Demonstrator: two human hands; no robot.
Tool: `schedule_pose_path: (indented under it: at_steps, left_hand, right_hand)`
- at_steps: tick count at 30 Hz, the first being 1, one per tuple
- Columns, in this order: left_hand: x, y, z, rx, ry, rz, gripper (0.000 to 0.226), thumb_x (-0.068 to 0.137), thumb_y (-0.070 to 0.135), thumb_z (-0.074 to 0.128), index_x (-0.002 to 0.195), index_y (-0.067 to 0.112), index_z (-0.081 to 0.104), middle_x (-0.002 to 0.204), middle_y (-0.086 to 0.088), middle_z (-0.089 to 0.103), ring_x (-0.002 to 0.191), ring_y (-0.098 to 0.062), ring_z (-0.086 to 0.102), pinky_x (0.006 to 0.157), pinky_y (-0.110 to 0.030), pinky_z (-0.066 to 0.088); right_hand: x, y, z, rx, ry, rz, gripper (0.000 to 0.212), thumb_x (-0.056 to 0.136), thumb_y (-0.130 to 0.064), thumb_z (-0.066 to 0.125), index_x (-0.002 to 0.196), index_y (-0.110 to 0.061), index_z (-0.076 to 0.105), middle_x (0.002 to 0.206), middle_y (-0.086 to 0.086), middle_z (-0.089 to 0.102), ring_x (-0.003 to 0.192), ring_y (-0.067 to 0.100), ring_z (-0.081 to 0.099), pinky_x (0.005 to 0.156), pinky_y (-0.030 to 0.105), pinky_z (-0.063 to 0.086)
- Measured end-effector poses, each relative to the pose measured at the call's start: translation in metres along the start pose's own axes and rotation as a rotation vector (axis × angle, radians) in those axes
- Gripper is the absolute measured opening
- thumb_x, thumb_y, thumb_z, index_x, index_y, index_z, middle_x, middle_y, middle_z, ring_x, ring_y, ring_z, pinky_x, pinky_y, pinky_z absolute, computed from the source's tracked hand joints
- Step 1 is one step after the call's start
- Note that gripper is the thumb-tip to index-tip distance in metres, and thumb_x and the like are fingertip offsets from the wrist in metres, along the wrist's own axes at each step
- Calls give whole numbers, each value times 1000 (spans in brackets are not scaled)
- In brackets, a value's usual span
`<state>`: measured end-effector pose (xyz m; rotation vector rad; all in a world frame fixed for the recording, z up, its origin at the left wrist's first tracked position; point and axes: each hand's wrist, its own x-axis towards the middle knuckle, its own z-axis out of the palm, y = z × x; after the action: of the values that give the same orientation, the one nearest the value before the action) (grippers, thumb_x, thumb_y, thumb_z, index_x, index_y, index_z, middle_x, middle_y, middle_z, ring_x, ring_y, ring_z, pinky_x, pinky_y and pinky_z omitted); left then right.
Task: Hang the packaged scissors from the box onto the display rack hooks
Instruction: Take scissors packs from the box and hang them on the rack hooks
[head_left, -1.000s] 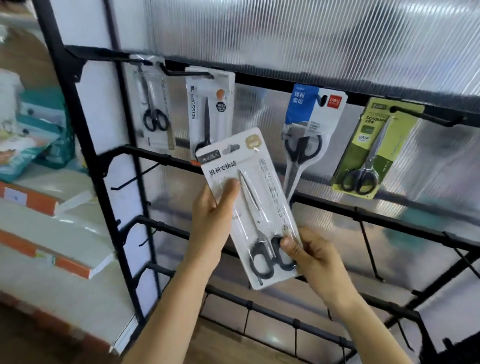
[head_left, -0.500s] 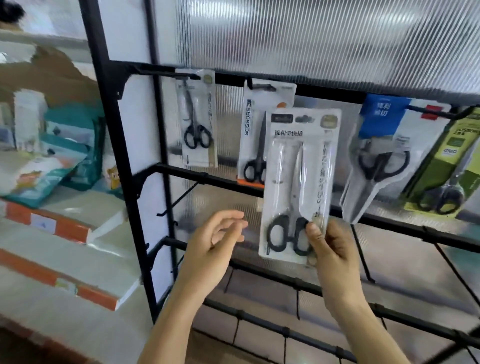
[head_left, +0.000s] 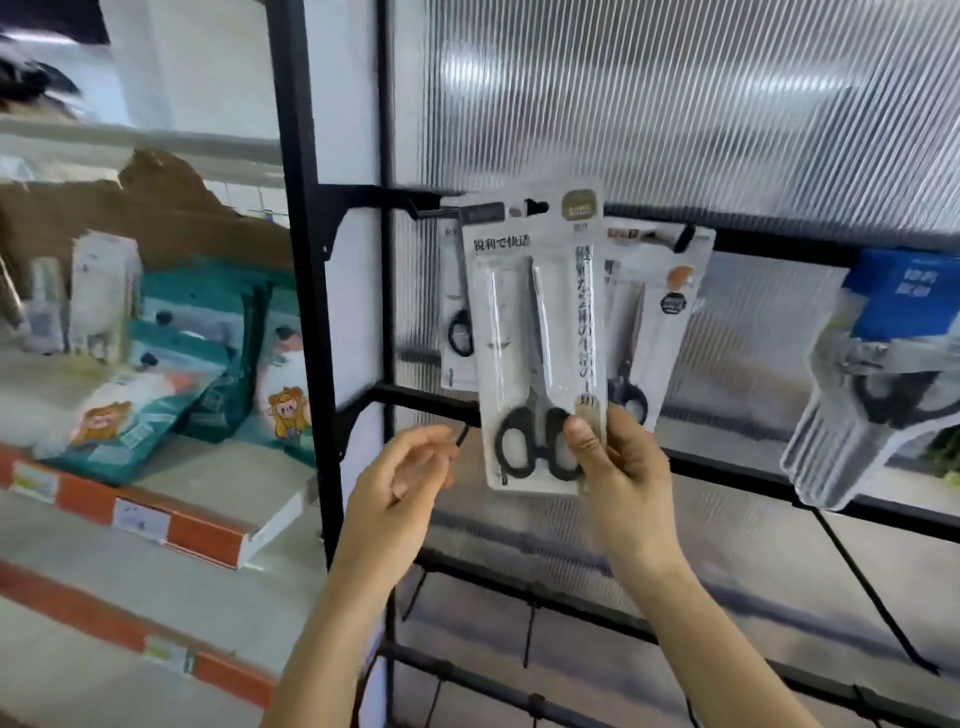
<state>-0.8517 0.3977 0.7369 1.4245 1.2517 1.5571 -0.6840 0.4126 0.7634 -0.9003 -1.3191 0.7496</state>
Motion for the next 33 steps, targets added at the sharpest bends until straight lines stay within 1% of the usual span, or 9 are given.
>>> schedule_pose_path:
  at_steps: [2, 4, 7, 10, 13, 16, 21, 26, 33]
  left_hand:
    - [5, -3, -9, 2, 20, 4, 14, 90, 31, 55, 96, 41, 64, 102, 8, 68, 89, -4, 65, 84, -28, 47]
    - [7, -3, -15, 11, 25, 17, 16, 84, 39, 55, 96, 46, 63, 103, 10, 68, 97, -8, 64, 87, -28, 47]
    - [10, -3, -21, 2, 27, 25, 20, 92, 25, 53, 97, 42, 63, 98, 10, 69, 89, -6, 65, 80, -24, 46]
    - [10, -2, -23, -9, 27, 20, 21, 92, 18, 50, 98, 35, 62, 95, 6, 69, 84, -3, 66, 76, -21, 45]
    - [11, -3, -25, -19, 33, 16, 20, 92, 18, 51, 97, 33, 62, 92, 7, 69, 84, -4, 66, 77, -23, 48]
    - [12, -4, -25, -15, 48, 16, 21, 92, 17, 51, 96, 34, 62, 91, 11, 69, 85, -4, 66, 77, -23, 46]
    - [12, -5, -26, 21, 41, 9, 22, 92, 18, 51, 93, 38, 61, 89, 19, 70, 90, 0, 64, 79, -23, 45]
    - [12, -5, -28, 20, 46, 19, 24, 92, 15, 51, 93, 37, 61, 90, 17, 70, 88, -1, 65, 76, -21, 43]
    - [13, -2, -32, 10, 65, 40, 26, 92, 13, 51, 90, 36, 62, 89, 14, 70, 88, -4, 64, 78, -23, 45]
  right_hand:
    - [7, -3, 8, -6, -19, -18, 23, 86, -26, 56, 63, -28, 55, 53, -12, 38, 52, 5, 32, 54, 18, 30]
    - [13, -6, 14, -26, -49, -30, 30, 87, -23, 56, 59, -32, 55, 51, -13, 36, 52, 4, 31, 52, 17, 29]
    - [19, -12, 18, -38, -40, -21, 27, 89, -19, 55, 62, -26, 52, 50, -13, 35, 52, 4, 31, 52, 17, 30]
    - [18, -13, 18, 11, -18, -18, 25, 86, -24, 56, 61, -25, 52, 50, -13, 35, 50, 2, 31, 50, 14, 29]
    - [12, -11, 15, 42, -30, -79, 28, 85, -27, 61, 58, -24, 53, 51, -12, 39, 49, 1, 34, 49, 10, 30]
    - [9, -11, 17, 0, -105, -92, 30, 85, -29, 59, 56, -27, 54, 48, -12, 36, 47, 1, 31, 48, 10, 26]
    - [9, -15, 24, 19, -145, -71, 21, 79, -29, 55, 58, -26, 54, 49, -12, 34, 47, 2, 29, 47, 11, 26]
    - [9, -16, 28, 14, -163, -76, 20, 78, -30, 55, 59, -27, 56, 48, -12, 36, 46, 2, 30, 47, 10, 26]
    - [8, -14, 28, 18, -177, -76, 25, 83, -29, 57, 58, -28, 56, 48, -13, 37, 46, 2, 30, 47, 11, 26]
